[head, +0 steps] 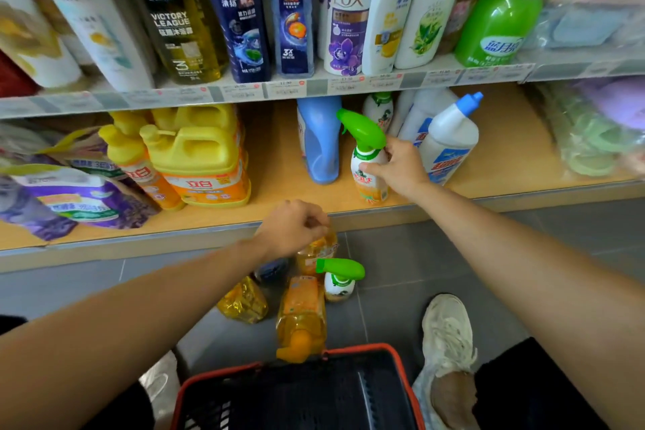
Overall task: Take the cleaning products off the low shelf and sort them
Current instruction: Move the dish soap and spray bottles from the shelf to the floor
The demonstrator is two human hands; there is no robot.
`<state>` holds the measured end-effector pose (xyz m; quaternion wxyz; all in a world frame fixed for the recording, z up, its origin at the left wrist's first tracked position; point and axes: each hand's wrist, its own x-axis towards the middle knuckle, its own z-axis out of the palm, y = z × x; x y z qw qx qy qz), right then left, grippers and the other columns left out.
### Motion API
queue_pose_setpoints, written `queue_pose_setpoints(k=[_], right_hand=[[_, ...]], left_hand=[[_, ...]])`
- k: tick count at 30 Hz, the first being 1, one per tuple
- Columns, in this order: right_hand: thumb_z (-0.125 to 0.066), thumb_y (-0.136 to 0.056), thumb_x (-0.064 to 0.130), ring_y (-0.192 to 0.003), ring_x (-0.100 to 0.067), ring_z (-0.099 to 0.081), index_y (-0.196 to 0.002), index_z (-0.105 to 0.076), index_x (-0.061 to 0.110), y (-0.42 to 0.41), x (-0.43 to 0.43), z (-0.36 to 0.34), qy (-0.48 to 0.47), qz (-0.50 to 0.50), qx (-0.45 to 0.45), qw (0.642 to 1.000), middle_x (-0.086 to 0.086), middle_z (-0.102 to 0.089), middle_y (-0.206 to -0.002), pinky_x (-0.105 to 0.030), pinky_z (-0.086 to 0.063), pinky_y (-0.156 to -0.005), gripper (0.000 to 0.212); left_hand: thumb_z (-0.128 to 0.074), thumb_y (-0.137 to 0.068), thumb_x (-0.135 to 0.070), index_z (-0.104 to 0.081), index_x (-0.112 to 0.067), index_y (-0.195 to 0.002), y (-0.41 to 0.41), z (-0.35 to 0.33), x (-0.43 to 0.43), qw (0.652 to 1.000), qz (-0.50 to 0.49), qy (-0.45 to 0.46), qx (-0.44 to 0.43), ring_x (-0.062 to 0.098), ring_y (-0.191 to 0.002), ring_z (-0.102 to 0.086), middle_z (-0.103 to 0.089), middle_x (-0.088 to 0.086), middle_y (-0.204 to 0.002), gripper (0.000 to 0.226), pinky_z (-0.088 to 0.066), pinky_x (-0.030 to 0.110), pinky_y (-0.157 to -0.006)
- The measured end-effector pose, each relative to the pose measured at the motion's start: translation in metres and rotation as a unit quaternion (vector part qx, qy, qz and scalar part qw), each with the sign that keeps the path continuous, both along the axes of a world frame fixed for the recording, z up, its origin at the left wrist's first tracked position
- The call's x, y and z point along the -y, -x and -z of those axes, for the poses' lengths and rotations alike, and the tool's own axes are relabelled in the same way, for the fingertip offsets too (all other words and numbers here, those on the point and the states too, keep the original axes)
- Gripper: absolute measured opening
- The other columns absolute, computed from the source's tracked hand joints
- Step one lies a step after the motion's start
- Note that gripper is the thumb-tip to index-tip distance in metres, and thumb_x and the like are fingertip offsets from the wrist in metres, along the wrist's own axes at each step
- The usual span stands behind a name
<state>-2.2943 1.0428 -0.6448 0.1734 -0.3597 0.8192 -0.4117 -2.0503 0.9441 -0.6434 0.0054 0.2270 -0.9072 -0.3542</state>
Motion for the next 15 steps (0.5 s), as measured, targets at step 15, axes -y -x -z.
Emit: queue_pose_setpoints(k=[15], right_hand=[[-0.083,-0.080,0.009,-0.113,-0.019,-0.069,-0.124,-0.063,0.010,-0.114,-0.064,-0.132,-0.094,-0.277,0.190,0.937,-0.005,-0.075,-0.116,-0.040,-0.056,-0.098,0.049]], left_hand=[[-0.075,-0.084,-0.017,-0.068,-0.013,-0.122,-0.038,-0.154,0.006,0.955,0.092,-0.227,-0.169,0.016,-0.080,-0.068,-0.075,0.008,-0.098,0.039,-0.059,0.032,-0.070]])
